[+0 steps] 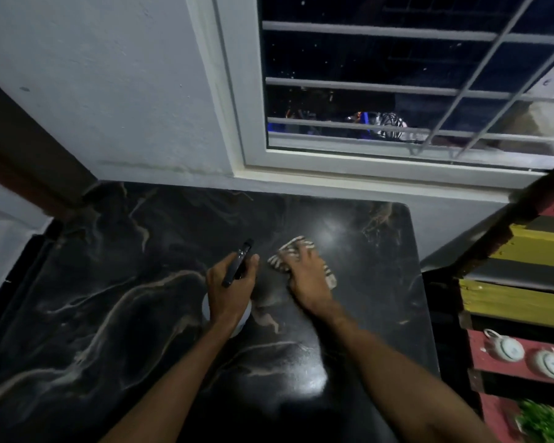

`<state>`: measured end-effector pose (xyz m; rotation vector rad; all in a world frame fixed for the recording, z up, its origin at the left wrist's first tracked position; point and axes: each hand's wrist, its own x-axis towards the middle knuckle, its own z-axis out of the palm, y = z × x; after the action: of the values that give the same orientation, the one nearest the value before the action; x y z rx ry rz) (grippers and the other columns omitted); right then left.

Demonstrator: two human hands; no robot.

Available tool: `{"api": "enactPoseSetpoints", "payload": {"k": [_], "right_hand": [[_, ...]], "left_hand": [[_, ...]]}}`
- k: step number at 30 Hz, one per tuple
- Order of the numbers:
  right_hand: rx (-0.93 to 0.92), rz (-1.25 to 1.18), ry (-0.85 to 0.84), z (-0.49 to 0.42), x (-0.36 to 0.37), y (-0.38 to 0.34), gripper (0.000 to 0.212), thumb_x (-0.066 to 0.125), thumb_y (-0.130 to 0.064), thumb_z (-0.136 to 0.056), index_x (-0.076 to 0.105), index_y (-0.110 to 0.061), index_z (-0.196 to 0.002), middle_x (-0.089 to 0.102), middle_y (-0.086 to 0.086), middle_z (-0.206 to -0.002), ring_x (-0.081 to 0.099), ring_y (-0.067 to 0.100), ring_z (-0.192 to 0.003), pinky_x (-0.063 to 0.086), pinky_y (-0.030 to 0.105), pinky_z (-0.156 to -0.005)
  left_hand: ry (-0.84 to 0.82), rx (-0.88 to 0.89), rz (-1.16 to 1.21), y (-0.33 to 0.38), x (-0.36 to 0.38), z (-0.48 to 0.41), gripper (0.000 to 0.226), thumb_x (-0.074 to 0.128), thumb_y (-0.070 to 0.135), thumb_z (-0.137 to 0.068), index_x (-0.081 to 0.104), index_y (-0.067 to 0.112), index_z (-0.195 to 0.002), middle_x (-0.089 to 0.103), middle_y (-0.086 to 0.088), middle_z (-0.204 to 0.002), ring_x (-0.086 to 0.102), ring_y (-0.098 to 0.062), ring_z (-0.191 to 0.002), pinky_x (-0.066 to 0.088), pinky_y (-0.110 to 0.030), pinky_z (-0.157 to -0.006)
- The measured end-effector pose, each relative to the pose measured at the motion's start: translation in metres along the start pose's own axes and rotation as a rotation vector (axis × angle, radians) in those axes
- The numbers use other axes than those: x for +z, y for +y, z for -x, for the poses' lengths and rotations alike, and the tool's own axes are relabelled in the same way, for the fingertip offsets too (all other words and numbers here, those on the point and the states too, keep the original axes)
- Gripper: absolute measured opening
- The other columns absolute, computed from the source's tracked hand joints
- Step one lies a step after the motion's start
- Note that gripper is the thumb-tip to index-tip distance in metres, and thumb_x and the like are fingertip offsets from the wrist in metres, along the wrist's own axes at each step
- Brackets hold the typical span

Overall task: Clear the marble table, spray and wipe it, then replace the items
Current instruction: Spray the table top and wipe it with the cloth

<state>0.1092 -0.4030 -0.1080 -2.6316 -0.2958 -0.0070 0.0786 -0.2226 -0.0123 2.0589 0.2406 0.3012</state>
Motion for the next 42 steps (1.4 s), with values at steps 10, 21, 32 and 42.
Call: {"api": "enactPoseSetpoints", "payload": {"k": [10, 21, 32, 42], "right_hand": [[0.164, -0.029, 0.127, -0.056, -0.026, 0.033, 0.071, 0.056, -0.002, -0.077, 0.049, -0.027, -0.143, 0.040, 0.016, -0.144, 0.037, 0.035, -0.127, 0.031, 0.046, -0.111], [0.536, 0.224, 0.127, -0.070, -0.100, 0.191, 0.064, 0.057, -0.015, -0.085, 0.044, -0.029, -0.147, 0.035, 0.015, -0.151, 0.035, 0.043, -0.127, 0.033, 0.054, -0.104], [0.620, 0.193, 0.107, 0.115, -0.079, 0.128, 0.075, 0.058, -0.009, -0.079, 0.041, -0.030, -0.149, 0.028, 0.022, -0.155, 0.031, 0.048, -0.128, 0.028, 0.059, -0.108], [0.337, 0.054, -0.053, 0.253, -0.061, 0.072, 0.079, 0.056, -0.008, -0.076, 0.041, -0.041, -0.145, 0.029, 0.011, -0.155, 0.034, 0.036, -0.129, 0.034, 0.053, -0.107]], "left_hand": [[-0.074, 0.059, 0.034, -0.003, 0.024, -0.053, 0.038, 0.074, 0.020, -0.090, 0.054, 0.009, -0.059, 0.054, -0.005, -0.053, 0.054, -0.023, -0.053, 0.048, -0.043, -0.054], [-0.125, 0.167, 0.091, 0.020, 0.053, -0.069, 0.040, 0.074, 0.012, -0.089, 0.051, 0.014, -0.056, 0.050, 0.000, -0.050, 0.049, -0.016, -0.047, 0.040, -0.028, -0.047], [-0.152, 0.209, 0.033, 0.044, 0.047, 0.033, 0.044, 0.073, 0.013, -0.090, 0.045, 0.008, -0.056, 0.045, -0.003, -0.050, 0.042, -0.014, -0.047, 0.035, -0.030, -0.047], [-0.054, 0.115, -0.064, 0.059, 0.024, 0.172, 0.041, 0.073, 0.016, -0.090, 0.047, 0.013, -0.058, 0.045, 0.009, -0.052, 0.048, -0.006, -0.051, 0.035, -0.016, -0.053]]}}
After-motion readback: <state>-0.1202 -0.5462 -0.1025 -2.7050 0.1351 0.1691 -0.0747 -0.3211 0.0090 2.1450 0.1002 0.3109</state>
